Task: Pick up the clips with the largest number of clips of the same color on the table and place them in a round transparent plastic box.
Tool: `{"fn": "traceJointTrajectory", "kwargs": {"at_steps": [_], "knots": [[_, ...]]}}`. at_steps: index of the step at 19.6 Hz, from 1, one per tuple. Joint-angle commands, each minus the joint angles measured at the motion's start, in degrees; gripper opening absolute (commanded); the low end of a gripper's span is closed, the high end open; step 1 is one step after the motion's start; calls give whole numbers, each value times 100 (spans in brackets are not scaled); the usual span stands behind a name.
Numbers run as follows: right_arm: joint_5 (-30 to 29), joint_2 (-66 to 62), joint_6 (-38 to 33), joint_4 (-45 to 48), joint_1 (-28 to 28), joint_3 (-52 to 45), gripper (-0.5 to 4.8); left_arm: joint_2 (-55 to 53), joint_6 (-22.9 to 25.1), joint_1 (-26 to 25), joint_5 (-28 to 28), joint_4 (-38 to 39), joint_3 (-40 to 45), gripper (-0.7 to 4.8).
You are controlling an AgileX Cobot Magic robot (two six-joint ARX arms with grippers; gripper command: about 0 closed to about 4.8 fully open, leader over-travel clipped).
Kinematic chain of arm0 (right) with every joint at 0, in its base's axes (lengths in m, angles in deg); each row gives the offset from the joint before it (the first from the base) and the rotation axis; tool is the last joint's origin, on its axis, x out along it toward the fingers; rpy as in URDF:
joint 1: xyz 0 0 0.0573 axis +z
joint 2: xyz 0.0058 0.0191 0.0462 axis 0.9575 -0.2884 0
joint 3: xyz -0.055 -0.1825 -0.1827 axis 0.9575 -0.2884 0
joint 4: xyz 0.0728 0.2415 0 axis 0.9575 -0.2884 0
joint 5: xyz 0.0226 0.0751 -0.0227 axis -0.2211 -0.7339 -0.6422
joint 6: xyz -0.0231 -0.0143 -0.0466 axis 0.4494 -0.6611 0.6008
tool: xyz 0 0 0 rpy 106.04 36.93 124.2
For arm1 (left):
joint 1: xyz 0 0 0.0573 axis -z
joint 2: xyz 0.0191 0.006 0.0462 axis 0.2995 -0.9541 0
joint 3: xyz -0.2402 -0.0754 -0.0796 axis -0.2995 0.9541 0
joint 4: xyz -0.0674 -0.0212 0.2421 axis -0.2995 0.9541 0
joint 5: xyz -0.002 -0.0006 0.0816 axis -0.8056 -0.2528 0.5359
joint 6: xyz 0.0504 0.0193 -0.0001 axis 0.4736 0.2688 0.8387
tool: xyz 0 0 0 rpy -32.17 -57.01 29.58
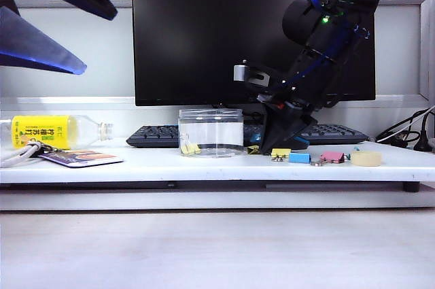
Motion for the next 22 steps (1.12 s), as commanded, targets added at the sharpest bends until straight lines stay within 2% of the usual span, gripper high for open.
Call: {"fn": "traceJointTrajectory", "kwargs": {"at_steps": [1,5,8,22], "knots": [[-103,-31,-7,-66,9,-20,84,9,46,4,2,-55,-24,344],[-68,-26,-11,-170,7,63,81,9,133,4,2,-52,-24,344],[-48,-24,-50,-247,7,245,52,9,133,4,0,-55,-24,344],[11,197,-107,-984,-55,1325,52,9,136,4,0,-50,-24,344]]}}
